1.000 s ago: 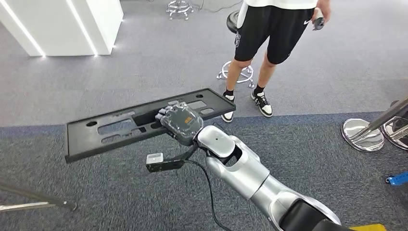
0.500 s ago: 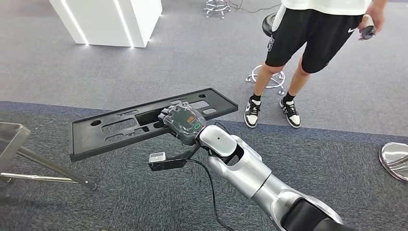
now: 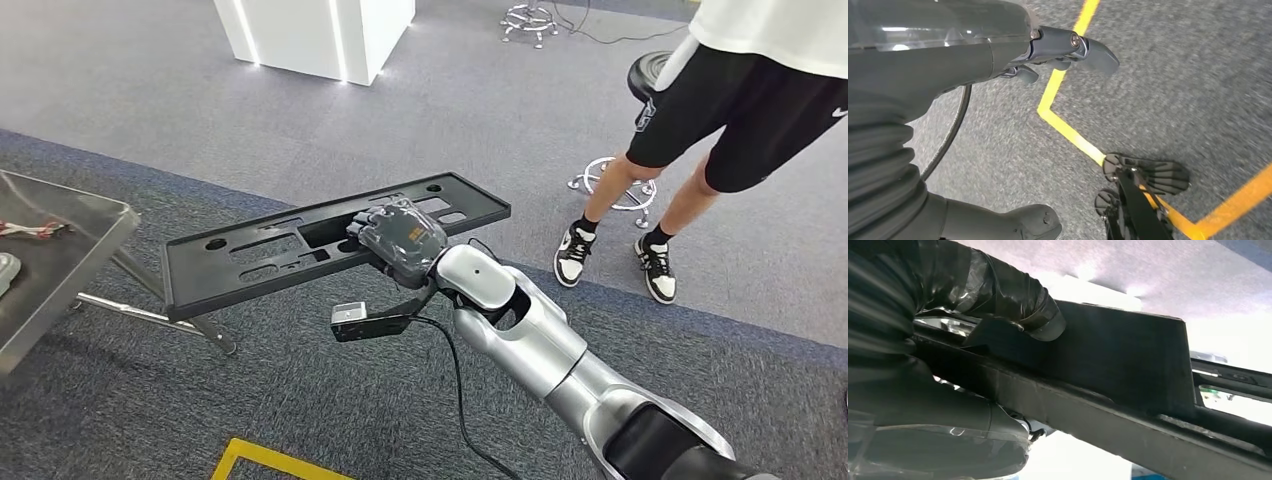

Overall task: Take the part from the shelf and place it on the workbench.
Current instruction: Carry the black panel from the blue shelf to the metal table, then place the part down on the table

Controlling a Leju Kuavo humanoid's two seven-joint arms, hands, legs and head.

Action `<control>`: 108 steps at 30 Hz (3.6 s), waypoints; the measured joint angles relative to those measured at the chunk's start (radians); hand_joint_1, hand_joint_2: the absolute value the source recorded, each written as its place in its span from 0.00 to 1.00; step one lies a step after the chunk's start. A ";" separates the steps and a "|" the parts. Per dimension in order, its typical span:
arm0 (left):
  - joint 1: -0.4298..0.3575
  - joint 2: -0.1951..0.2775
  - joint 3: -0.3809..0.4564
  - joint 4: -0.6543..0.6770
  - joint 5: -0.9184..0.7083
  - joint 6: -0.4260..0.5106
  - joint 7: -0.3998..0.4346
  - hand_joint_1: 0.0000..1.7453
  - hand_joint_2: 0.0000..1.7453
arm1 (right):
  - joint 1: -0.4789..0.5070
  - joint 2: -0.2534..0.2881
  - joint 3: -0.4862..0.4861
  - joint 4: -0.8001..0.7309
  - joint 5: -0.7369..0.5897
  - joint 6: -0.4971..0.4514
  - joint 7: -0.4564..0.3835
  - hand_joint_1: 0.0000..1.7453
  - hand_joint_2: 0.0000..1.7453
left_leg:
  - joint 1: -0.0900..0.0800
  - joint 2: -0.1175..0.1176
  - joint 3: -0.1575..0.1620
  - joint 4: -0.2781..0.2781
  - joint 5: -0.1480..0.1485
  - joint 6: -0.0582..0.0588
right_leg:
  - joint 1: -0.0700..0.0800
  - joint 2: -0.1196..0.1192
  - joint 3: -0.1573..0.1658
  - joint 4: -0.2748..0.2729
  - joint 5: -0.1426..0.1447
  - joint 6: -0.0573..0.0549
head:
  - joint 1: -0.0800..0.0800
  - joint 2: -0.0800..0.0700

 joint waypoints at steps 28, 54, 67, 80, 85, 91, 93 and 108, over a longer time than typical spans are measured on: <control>-0.011 -0.002 0.012 0.000 -0.014 0.012 0.030 0.00 1.00 | -0.004 -0.076 -0.019 -0.035 -0.017 0.009 -0.009 1.00 1.00 | -0.007 0.016 -0.005 0.007 -0.004 -0.008 | -0.004 -0.026 0.007 -0.038 0.035 -0.008 | -0.001 0.000; -0.007 -0.003 0.016 0.000 -0.047 -0.001 0.016 0.00 1.00 | -0.025 -0.087 -0.002 -0.037 -0.031 0.028 -0.005 1.00 1.00 | 0.018 -0.010 -0.078 0.141 -0.022 -0.041 | -0.023 0.012 0.014 -0.031 0.024 -0.016 | -0.002 0.000; -0.018 -0.004 0.035 0.000 -0.052 -0.003 0.022 0.00 1.00 | -0.058 -0.084 0.003 -0.026 -0.016 0.040 0.011 1.00 1.00 | 0.012 -0.090 -0.007 -0.002 0.011 0.013 | -0.019 0.072 -0.125 0.231 -0.075 0.019 | -0.001 0.000; -0.010 -0.005 0.046 0.000 -0.058 -0.004 0.012 0.00 1.00 | -0.071 -0.157 -0.016 -0.058 -0.064 0.054 -0.011 1.00 1.00 | 0.020 -0.044 -0.132 0.246 -0.115 -0.055 | -0.029 0.068 -0.011 -0.035 0.047 -0.019 | -0.003 0.000; -0.009 -0.003 0.057 0.000 -0.055 -0.007 0.015 0.00 1.00 | -0.069 -0.158 -0.013 -0.058 -0.055 0.056 -0.005 1.00 1.00 | 0.015 -0.002 -0.060 0.098 -0.014 -0.045 | -0.020 0.008 0.011 -0.035 0.028 -0.015 | -0.003 0.000; -0.013 0.003 0.066 0.000 -0.054 -0.015 0.019 0.00 1.00 | -0.081 -0.088 0.015 -0.038 -0.001 0.054 0.037 1.00 1.00 | 0.003 -0.006 -0.010 -0.008 0.011 -0.004 | -0.014 -0.015 0.025 -0.035 0.008 0.009 | -0.002 0.000; -0.015 0.002 0.069 0.000 -0.057 -0.018 0.019 0.00 1.00 | -0.084 -0.075 0.022 -0.032 0.005 0.051 0.043 1.00 1.00 | 0.011 -0.025 -0.002 -0.021 0.017 0.007 | -0.018 0.037 -0.009 0.040 -0.036 0.013 | -0.002 0.000; -0.006 -0.004 0.083 0.000 -0.079 -0.020 0.014 0.00 1.00 | -0.155 -0.161 0.014 -0.031 -0.106 0.124 0.010 1.00 1.00 | 0.007 -0.091 -0.009 0.023 -0.019 0.001 | -0.023 0.086 -0.046 -0.012 0.051 0.007 | -0.002 0.000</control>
